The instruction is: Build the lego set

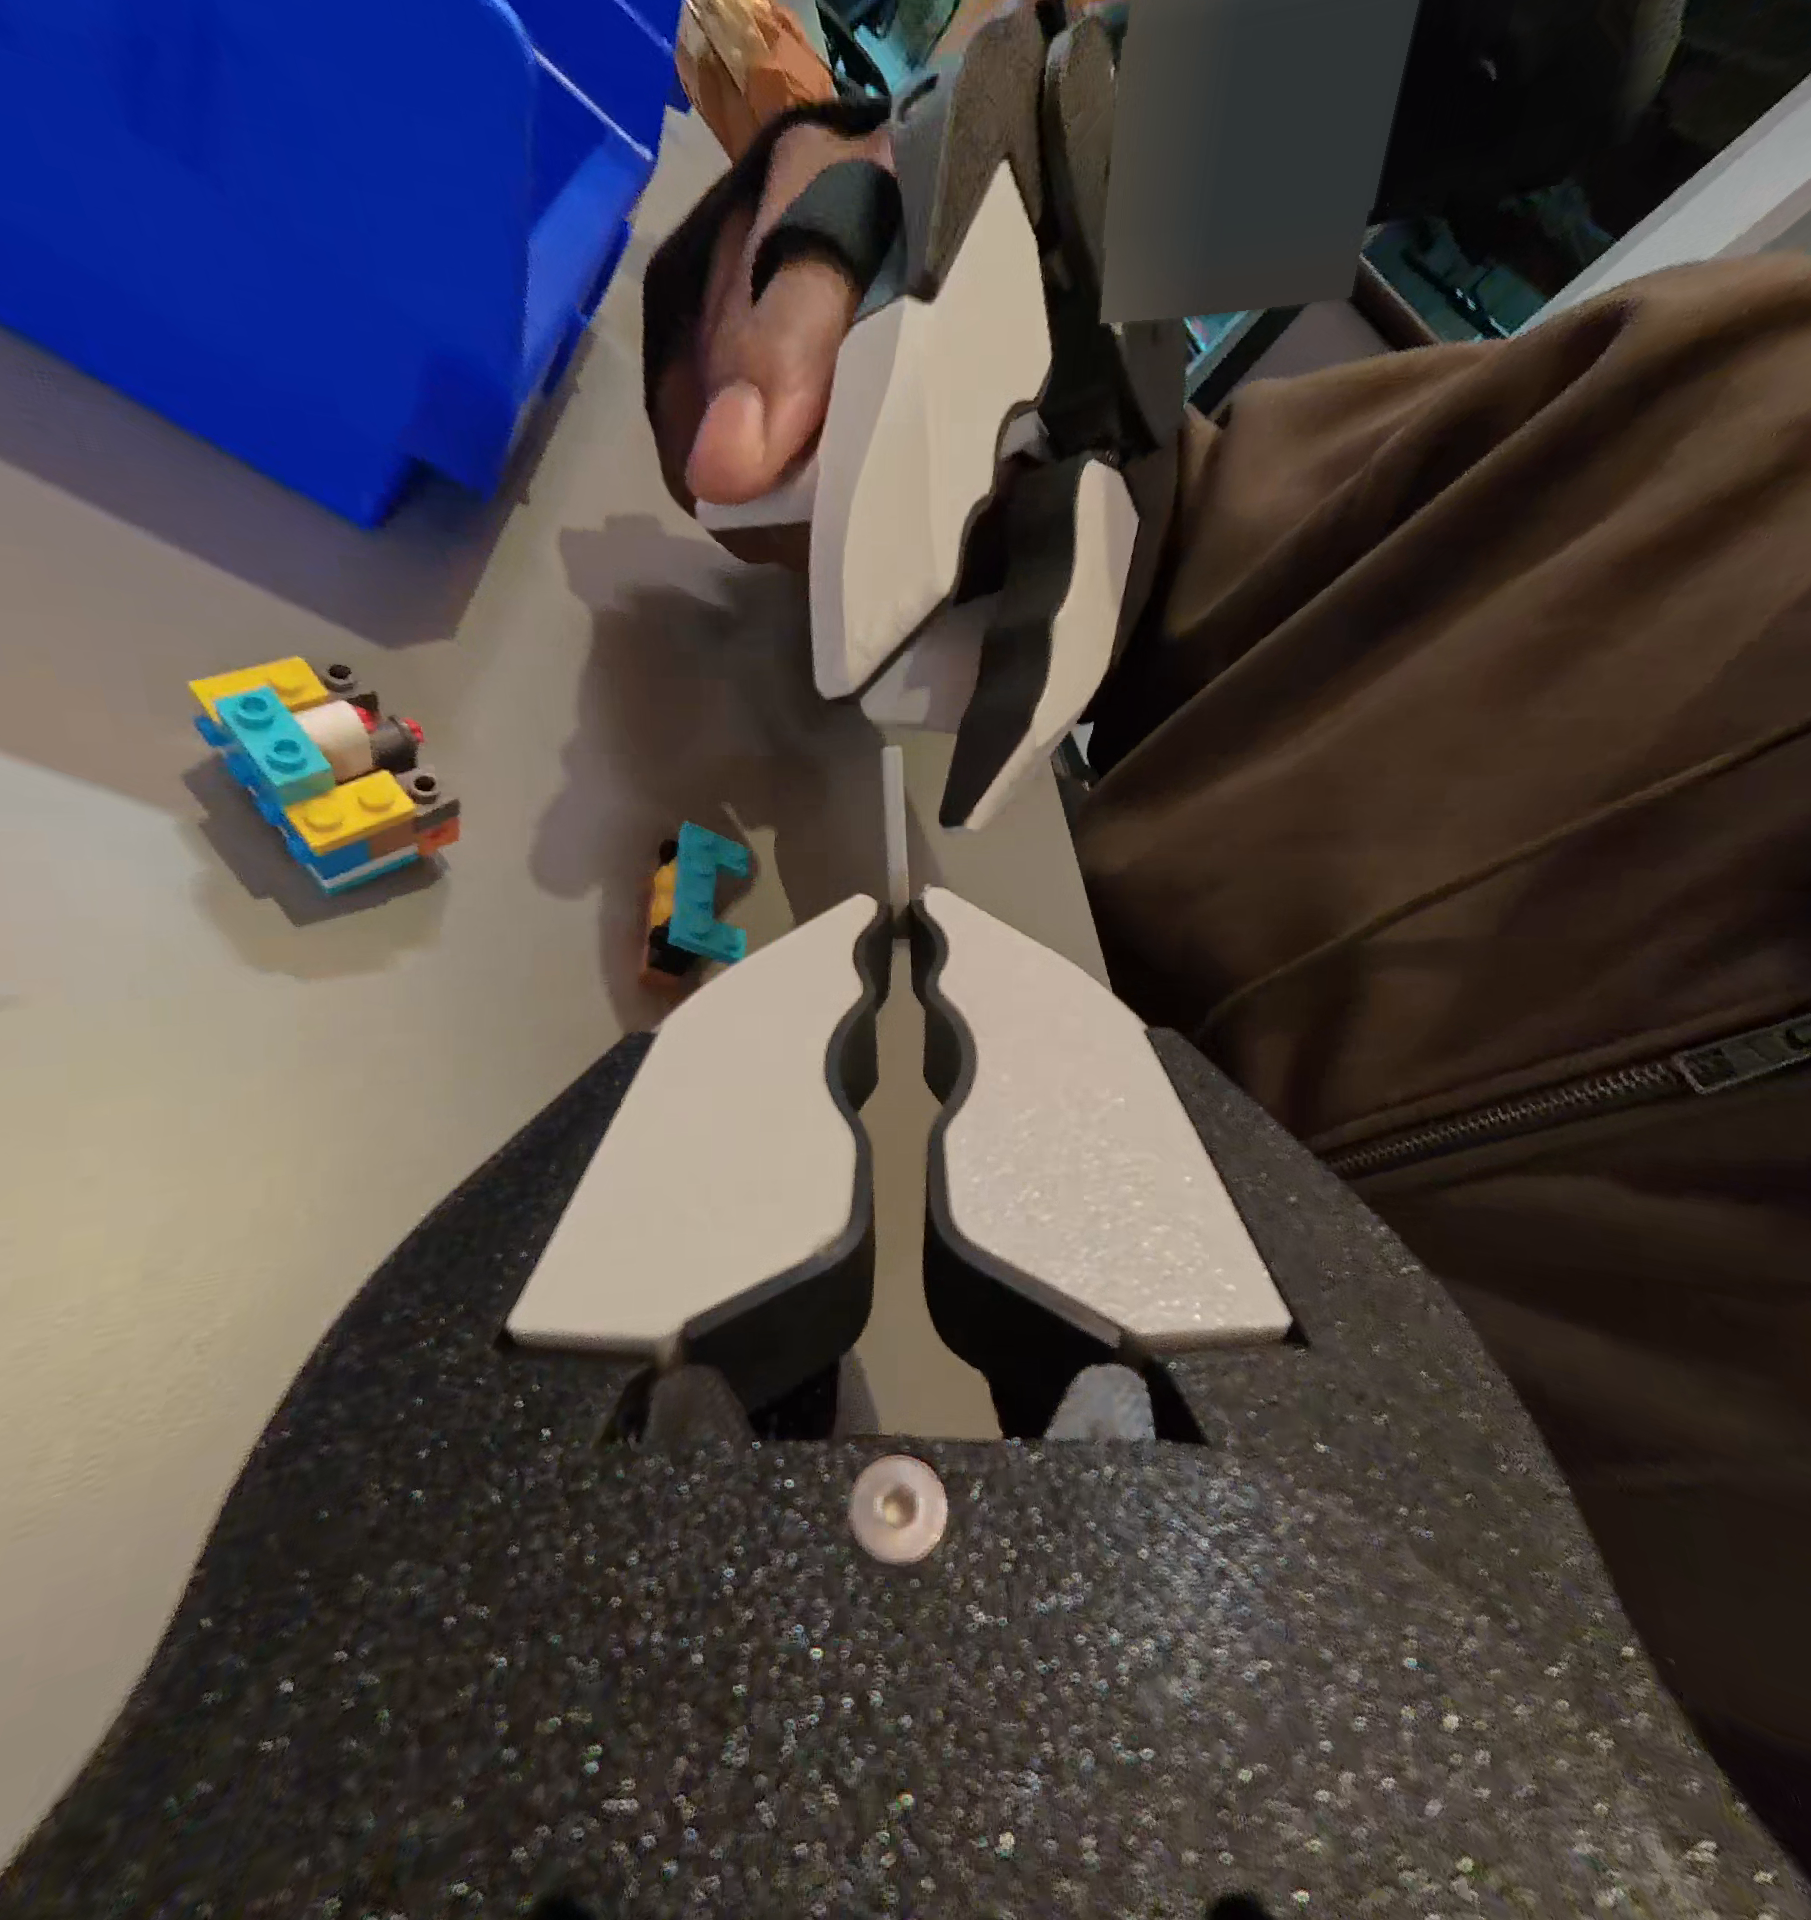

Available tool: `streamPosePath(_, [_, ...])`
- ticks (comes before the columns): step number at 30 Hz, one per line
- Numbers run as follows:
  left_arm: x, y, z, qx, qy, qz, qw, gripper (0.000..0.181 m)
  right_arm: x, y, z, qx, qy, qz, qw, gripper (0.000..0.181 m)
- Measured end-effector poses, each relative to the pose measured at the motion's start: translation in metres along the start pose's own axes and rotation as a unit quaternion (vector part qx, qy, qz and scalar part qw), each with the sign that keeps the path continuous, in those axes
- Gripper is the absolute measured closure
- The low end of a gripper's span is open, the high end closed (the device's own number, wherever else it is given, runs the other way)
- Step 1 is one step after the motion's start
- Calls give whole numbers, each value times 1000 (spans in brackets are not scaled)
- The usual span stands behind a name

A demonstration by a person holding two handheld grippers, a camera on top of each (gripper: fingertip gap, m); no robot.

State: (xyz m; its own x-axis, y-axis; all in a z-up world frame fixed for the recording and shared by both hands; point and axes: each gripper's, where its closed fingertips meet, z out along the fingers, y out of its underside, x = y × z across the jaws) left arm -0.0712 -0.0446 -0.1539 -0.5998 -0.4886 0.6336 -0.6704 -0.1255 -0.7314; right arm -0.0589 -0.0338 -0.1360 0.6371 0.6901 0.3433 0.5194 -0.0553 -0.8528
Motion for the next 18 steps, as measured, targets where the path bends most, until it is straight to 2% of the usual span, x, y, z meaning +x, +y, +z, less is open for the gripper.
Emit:
streamPosePath(8, [7, 13, 8, -42, 18, 6, 999, 178, -21, -1, 1, 17, -48, -37, 998, 152])
streamPosePath(18, [13, 26, 16, -83, 26, 16, 996, 178, -41, 12, 12, -15, -87, -66, 994, 163])
